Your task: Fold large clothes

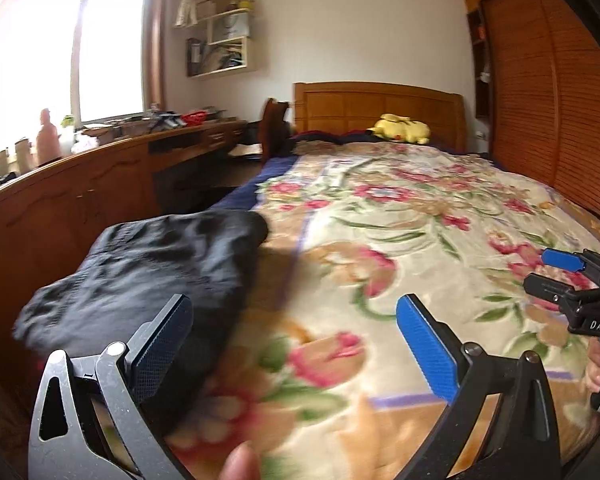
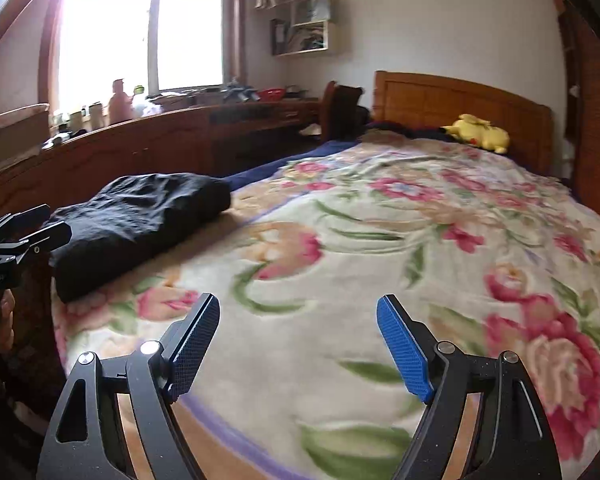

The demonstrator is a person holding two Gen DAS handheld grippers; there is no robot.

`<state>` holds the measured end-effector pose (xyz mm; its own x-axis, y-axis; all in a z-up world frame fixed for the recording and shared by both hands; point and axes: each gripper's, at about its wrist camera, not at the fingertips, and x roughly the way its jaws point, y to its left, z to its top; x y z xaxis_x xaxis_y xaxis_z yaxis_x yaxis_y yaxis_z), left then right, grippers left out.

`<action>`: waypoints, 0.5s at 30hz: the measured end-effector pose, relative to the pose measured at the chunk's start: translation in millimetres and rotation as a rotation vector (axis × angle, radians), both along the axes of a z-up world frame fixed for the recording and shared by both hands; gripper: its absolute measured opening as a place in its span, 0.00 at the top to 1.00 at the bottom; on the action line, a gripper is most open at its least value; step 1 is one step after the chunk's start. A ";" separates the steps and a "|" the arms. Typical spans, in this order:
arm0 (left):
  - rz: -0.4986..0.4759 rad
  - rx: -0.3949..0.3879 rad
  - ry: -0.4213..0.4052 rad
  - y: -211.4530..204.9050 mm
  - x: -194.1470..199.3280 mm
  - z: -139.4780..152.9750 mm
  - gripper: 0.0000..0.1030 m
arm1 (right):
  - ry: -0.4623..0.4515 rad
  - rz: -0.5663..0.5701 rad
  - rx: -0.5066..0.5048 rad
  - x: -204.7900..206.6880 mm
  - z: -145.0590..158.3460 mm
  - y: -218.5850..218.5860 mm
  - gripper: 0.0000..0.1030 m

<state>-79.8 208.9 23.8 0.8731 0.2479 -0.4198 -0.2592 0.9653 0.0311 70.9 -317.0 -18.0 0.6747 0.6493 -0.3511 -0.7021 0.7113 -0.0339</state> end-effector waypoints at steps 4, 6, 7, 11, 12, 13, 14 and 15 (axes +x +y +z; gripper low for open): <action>-0.066 -0.019 -0.003 -37.8 21.9 0.7 0.01 | -0.005 -0.059 0.022 -2.1 0.0 -31.4 0.20; -0.088 -0.043 -0.003 -53.6 33.2 0.6 0.01 | -0.015 -0.092 0.031 -5.5 2.4 -48.0 0.20; -0.103 -0.057 -0.001 -62.7 38.6 0.5 0.01 | -0.016 -0.105 0.035 -5.1 3.7 -55.1 0.20; -0.156 -0.031 0.005 -102.1 58.0 3.7 0.01 | -0.024 -0.177 0.056 -5.7 6.8 -89.2 0.20; -0.168 -0.019 0.005 -111.9 62.7 4.5 0.01 | -0.024 -0.191 0.056 -5.8 5.3 -94.6 0.20; -0.181 -0.016 0.006 -120.6 67.9 5.0 0.01 | -0.022 -0.208 0.058 -4.2 3.8 -101.9 0.20; -0.198 -0.018 0.009 -130.6 73.6 5.7 0.01 | -0.017 -0.223 0.060 -3.3 3.1 -108.3 0.20; -0.210 -0.020 0.009 -137.6 78.0 6.3 0.01 | -0.012 -0.235 0.065 -2.8 2.7 -115.9 0.20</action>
